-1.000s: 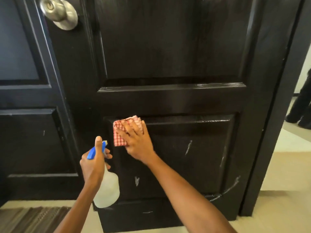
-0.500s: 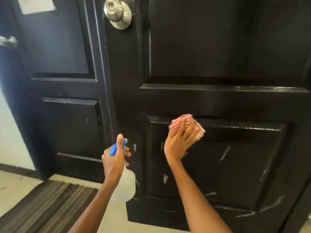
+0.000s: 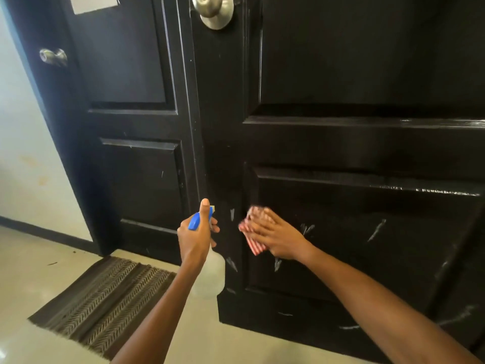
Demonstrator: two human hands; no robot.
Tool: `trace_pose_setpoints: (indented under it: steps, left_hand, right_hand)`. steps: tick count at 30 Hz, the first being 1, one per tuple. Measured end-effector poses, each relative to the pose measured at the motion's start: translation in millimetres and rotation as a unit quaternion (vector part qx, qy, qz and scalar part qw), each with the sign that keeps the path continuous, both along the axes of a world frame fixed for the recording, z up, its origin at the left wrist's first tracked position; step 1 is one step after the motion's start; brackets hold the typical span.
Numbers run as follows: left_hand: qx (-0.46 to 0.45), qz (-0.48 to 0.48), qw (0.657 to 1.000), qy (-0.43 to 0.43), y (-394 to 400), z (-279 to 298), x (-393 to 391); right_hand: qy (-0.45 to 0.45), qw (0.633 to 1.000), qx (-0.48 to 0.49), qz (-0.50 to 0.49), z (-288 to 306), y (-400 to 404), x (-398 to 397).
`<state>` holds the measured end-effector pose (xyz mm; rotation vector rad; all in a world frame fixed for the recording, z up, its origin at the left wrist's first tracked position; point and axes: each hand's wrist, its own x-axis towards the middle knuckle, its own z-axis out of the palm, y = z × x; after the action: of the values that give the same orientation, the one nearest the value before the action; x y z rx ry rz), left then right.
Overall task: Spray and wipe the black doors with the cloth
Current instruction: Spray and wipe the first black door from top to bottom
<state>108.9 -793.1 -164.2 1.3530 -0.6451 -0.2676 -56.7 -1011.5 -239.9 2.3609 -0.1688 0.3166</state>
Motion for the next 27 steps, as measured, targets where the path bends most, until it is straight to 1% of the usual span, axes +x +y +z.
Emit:
trace_pose_setpoints:
  steps: [1,2,3,4,6,9,11,12,15,19,23,27]
  left_hand:
    - [0.003,0.000,1.000,0.002,0.4,-3.1,-2.3]
    - [0.002,-0.001,1.000,0.004,0.9,-5.6,-4.0]
    - [0.000,-0.001,1.000,0.006,1.9,-7.5,-5.3]
    - [-0.001,0.001,1.000,0.005,2.5,-9.0,-6.0]
    - [0.001,0.004,1.000,0.003,5.0,-11.3,-6.3]
    - [0.017,0.017,1.000,-0.001,7.9,-14.4,-1.0]
    - [0.045,0.033,0.998,0.005,8.2,-16.4,3.9]
    - [0.060,0.040,0.997,0.012,8.2,-17.4,6.3]
    - [0.102,0.045,0.994,0.020,6.8,-24.1,13.4]
    - [0.145,0.029,0.989,0.028,7.6,-36.3,18.0]
    - [0.151,0.037,0.986,0.056,13.9,-45.2,14.4]
    - [0.159,0.058,0.984,0.050,20.9,-57.6,18.7]
  right_hand:
    - [0.046,0.999,-0.012,-0.003,-13.9,-0.8,-10.7]
    - [0.064,0.998,-0.022,-0.012,-22.3,1.1,-16.0]
    - [0.058,0.998,-0.029,-0.023,-23.2,4.7,-15.6]
    - [0.033,0.999,-0.030,-0.030,-16.5,8.3,-9.8]
    - [-0.067,0.997,-0.010,-0.039,11.8,18.1,6.9]
    - [-0.215,0.973,0.044,-0.066,73.2,25.2,28.2]
    - [-0.273,0.957,0.070,-0.072,98.9,24.2,34.3]
    - [-0.282,0.954,0.076,-0.071,103.0,24.6,36.0]
    - [-0.274,0.955,0.095,-0.061,92.7,25.8,35.4]
    - [-0.276,0.953,0.108,-0.058,72.9,26.1,40.6]
    - [-0.253,0.961,0.106,-0.038,64.2,32.3,61.4]
    - [-0.222,0.969,0.109,-0.022,57.5,40.5,96.0]
